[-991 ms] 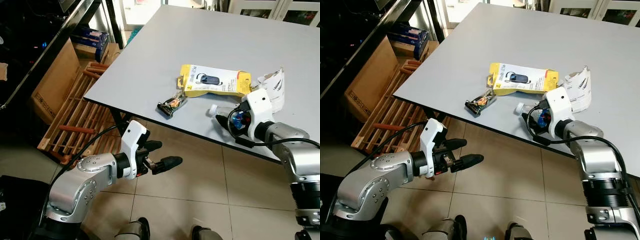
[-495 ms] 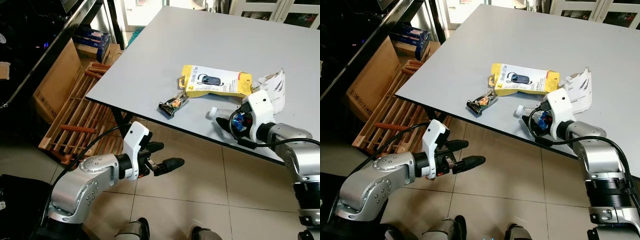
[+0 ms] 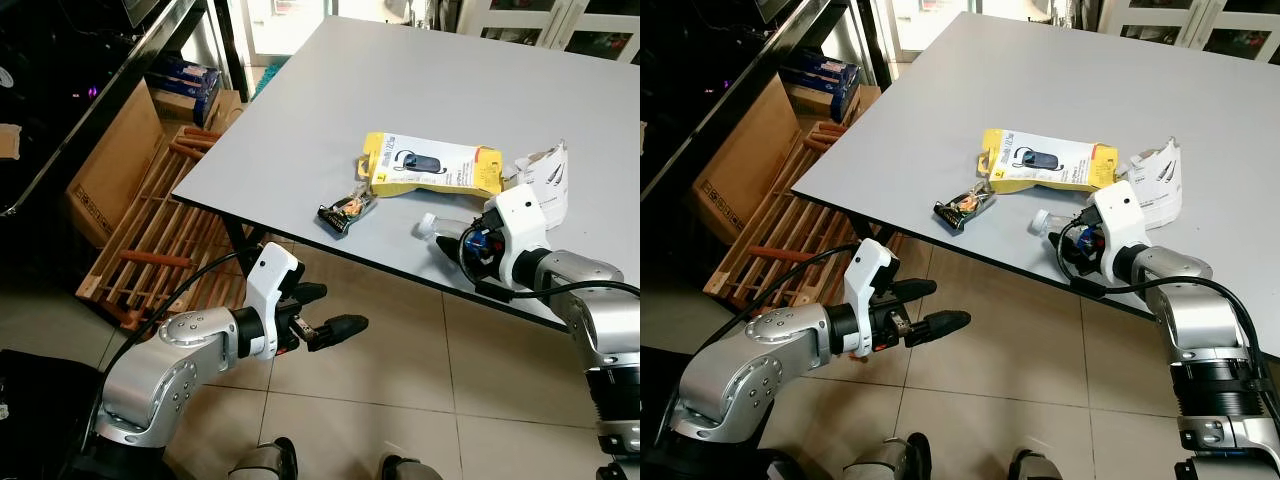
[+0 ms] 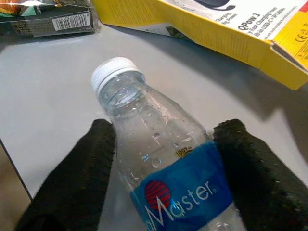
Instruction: Picking trash to rubbish bin
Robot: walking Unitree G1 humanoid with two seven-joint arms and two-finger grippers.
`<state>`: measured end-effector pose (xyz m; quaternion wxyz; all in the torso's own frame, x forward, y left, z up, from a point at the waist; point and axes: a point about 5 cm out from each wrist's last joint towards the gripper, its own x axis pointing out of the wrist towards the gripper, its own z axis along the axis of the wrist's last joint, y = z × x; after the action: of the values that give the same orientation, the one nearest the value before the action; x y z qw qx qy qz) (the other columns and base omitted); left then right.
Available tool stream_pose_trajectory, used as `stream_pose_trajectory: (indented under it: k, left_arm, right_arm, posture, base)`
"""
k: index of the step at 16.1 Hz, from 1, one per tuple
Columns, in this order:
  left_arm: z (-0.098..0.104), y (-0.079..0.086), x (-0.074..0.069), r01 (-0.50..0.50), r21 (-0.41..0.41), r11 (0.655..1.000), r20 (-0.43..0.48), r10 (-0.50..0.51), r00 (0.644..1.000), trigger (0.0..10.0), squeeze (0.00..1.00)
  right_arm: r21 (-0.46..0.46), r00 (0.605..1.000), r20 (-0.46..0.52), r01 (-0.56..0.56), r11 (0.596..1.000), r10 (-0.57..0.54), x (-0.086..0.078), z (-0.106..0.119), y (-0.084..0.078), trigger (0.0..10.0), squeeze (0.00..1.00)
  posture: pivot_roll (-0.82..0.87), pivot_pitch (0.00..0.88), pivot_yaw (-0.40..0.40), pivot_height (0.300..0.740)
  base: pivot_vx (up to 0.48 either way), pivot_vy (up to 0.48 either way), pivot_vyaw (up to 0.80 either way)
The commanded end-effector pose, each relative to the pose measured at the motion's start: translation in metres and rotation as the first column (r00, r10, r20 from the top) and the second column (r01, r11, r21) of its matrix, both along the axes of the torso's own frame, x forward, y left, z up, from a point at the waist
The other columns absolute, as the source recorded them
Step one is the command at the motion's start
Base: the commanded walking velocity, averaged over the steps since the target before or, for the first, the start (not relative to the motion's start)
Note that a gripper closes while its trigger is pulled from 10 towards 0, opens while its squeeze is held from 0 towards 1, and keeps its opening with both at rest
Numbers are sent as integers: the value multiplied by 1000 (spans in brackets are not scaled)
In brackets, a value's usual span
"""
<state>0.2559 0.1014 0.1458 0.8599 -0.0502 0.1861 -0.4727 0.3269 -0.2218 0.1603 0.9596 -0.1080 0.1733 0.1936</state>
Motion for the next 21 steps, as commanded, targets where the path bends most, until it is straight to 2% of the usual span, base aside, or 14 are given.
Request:
stream_pose_trajectory:
  k: [1, 10, 11, 12, 13, 19, 20, 21]
  left_arm:
    - [-4, 1, -2, 2, 16, 1000, -7, -2, 1000, 10000, 0]
    - [-4, 0, -1, 0, 23, 1000, 0, 0, 1000, 10000, 0]
    - [-4, 1, -1, -1, 26, 1000, 3, 1, 1000, 10000, 0]
    - [-4, 1, -1, -2, 27, 1000, 5, 2, 1000, 10000, 0]
    - [-4, 1, 0, -2, 28, 1000, 6, 2, 1000, 10000, 0]
    - [-5, 1, 2, -7, 37, 999, 18, 6, 1000, 10000, 0]
    - [-5, 1, 2, -7, 40, 999, 20, 6, 1000, 10000, 0]
    - [-5, 2, 2, -7, 42, 999, 21, 6, 1000, 10000, 0]
  right_arm:
    - [14, 990, -139, 1, 1000, 1, -9, -32, 0, 0, 0]
    - [9, 989, -145, 6, 1000, -4, -10, -37, 0, 0, 0]
    - [3, 990, -138, 11, 1000, -11, -9, -37, 0, 1922, 0]
    - [-1, 991, -132, 16, 1000, -16, -9, -37, 0, 4667, 0]
    - [-2, 992, -123, 21, 1000, -21, -8, -36, 0, 10000, 0]
    - [7, 998, -12, 57, 998, -56, -3, -26, 4, 10000, 0]
    - [0, 988, 120, 102, 995, -101, 4, -7, 1, 10000, 0]
    - [28, 975, 180, 130, 991, -133, 6, 4, 0, 10000, 0]
  posture:
    - [4, 179, 61, 740]
    - [5, 180, 63, 740]
    - [5, 179, 66, 740]
    - [5, 179, 66, 740]
    - [5, 179, 66, 740]
    - [6, 169, 70, 740]
    - [6, 170, 72, 740]
    - [6, 170, 72, 740]
  base:
    - [0, 0, 0]
    - [0, 0, 0]
    - [0, 0, 0]
    - [0, 0, 0]
    - [0, 0, 0]
    - [0, 0, 0]
    - [0, 0, 0]
    - [0, 0, 0]
